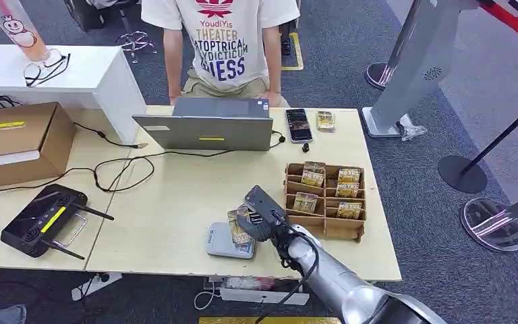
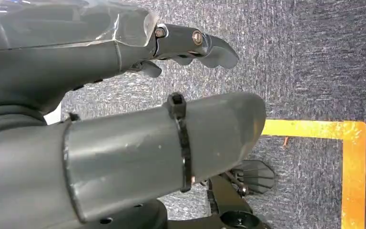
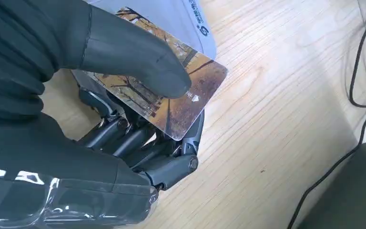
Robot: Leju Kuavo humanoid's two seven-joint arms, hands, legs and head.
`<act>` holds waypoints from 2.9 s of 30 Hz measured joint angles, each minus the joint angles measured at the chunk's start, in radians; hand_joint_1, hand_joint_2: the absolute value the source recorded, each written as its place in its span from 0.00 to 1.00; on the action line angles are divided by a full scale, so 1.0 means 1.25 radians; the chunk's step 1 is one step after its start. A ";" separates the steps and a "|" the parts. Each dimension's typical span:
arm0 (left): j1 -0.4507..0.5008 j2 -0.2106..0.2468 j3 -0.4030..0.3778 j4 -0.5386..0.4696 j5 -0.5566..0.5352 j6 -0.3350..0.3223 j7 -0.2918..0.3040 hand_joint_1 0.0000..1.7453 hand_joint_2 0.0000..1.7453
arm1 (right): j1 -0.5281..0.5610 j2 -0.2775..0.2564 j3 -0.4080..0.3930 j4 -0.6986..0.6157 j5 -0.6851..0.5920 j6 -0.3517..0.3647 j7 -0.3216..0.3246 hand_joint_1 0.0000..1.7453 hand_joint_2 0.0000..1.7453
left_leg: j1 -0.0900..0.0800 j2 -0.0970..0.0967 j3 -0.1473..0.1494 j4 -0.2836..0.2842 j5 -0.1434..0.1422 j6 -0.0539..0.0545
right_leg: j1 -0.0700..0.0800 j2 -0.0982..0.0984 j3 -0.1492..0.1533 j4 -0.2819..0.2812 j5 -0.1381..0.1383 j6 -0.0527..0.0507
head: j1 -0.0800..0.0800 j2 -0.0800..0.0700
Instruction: Pass the card to the sensor for recognition and then transmit it.
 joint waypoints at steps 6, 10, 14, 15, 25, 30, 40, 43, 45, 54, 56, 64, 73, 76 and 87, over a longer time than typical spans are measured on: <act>0.000 0.000 0.000 0.000 0.002 -0.001 -0.001 0.00 0.00 | 0.000 0.003 0.001 0.002 0.011 0.009 0.002 1.00 1.00 | 0.000 0.000 0.000 0.000 0.000 0.000 | 0.000 0.000 0.000 0.000 0.000 0.000 | 0.000 0.000; 0.001 0.000 0.000 0.000 0.005 -0.001 -0.001 0.00 0.00 | 0.002 0.004 0.002 0.005 0.012 0.012 0.009 1.00 1.00 | 0.000 0.000 0.000 0.000 0.000 0.000 | 0.000 0.000 0.000 0.000 0.000 0.000 | 0.000 0.000; 0.001 0.000 0.000 0.000 0.006 -0.001 -0.001 0.00 0.00 | 0.005 0.004 0.002 0.009 0.012 0.012 0.016 1.00 1.00 | 0.000 0.000 0.000 0.000 0.000 0.000 | 0.000 0.000 0.000 0.000 0.000 0.000 | 0.000 0.000; 0.001 0.000 0.000 0.000 0.006 -0.001 -0.001 0.00 0.00 | 0.006 0.004 0.002 0.010 0.012 0.012 0.018 1.00 1.00 | 0.000 0.000 0.000 0.000 0.000 0.000 | 0.000 0.000 0.000 0.000 0.000 0.000 | 0.000 0.000; 0.001 0.000 0.000 0.000 -0.001 -0.005 -0.001 0.00 0.00 | 0.010 0.003 0.002 0.020 0.011 0.008 0.021 1.00 1.00 | 0.000 0.000 0.000 0.000 0.000 0.000 | 0.000 0.000 0.000 0.000 0.000 0.000 | 0.000 0.000; 0.000 0.000 0.000 0.000 -0.003 -0.006 -0.001 0.00 0.00 | 0.013 0.000 0.002 0.022 0.013 0.010 0.023 1.00 1.00 | 0.000 0.000 0.000 0.000 0.000 0.000 | 0.000 0.000 0.000 0.000 0.000 0.000 | 0.000 0.000; -0.001 0.000 0.000 0.000 0.000 -0.005 -0.001 0.00 0.00 | 0.021 -0.001 0.015 0.026 0.042 0.012 0.053 1.00 1.00 | 0.000 0.002 0.001 0.000 0.000 0.000 | 0.000 0.001 0.000 0.000 0.000 0.000 | 0.000 0.000; -0.001 0.000 0.000 0.000 0.000 -0.005 -0.001 0.00 0.00 | 0.020 -0.001 0.018 0.027 0.045 0.010 0.061 1.00 1.00 | 0.000 0.002 0.001 0.000 0.000 0.000 | 0.000 0.002 0.000 0.000 0.000 -0.001 | 0.000 0.000; -0.001 0.000 0.000 0.000 0.000 -0.005 -0.001 0.00 0.00 | 0.020 -0.001 0.021 0.027 0.053 0.008 0.066 1.00 1.00 | 0.000 0.003 0.001 0.000 0.000 0.000 | 0.000 0.002 0.000 0.000 0.000 -0.001 | 0.000 0.000; -0.003 0.000 -0.001 0.000 -0.002 -0.007 0.001 0.00 0.00 | 0.020 -0.002 0.030 0.027 0.054 -0.002 0.071 1.00 1.00 | 0.000 0.004 0.003 0.000 0.000 0.000 | 0.000 0.003 0.001 0.000 0.001 -0.001 | 0.000 0.000; -0.004 0.000 -0.002 0.000 -0.003 -0.009 0.003 0.00 0.00 | 0.020 -0.002 0.030 0.027 0.054 0.000 0.069 1.00 1.00 | 0.000 0.004 0.003 0.000 0.000 0.000 | 0.000 0.003 0.001 0.000 0.001 -0.001 | 0.000 0.000; -0.007 -0.001 -0.007 0.000 0.002 -0.009 0.007 0.00 0.00 | 0.021 -0.004 0.035 0.027 0.056 0.038 0.037 1.00 1.00 | 0.000 0.004 0.003 0.000 0.000 0.000 | 0.000 0.004 0.001 0.000 0.001 -0.001 | 0.000 0.000; -0.007 -0.001 -0.007 0.000 0.012 -0.009 -0.007 0.00 0.00 | 0.028 -0.012 0.037 -0.010 0.052 0.070 -0.044 1.00 1.00 | 0.000 0.004 0.001 0.000 0.000 0.000 | 0.001 0.004 0.000 0.000 0.001 -0.001 | 0.000 0.000; -0.007 -0.001 -0.007 0.000 0.013 -0.009 -0.008 0.00 0.00 | 0.027 -0.015 0.037 -0.025 0.052 0.073 -0.050 1.00 1.00 | 0.000 0.004 0.001 0.000 0.000 0.000 | 0.001 0.004 -0.001 0.000 0.001 -0.001 | 0.000 0.000; 0.001 -0.001 -0.007 0.000 0.029 -0.008 -0.023 0.00 0.00 | 0.026 -0.044 0.028 -0.159 0.037 0.065 -0.104 1.00 1.00 | 0.000 0.004 0.000 0.000 0.000 0.000 | 0.001 0.004 -0.002 0.000 0.001 -0.001 | 0.000 0.000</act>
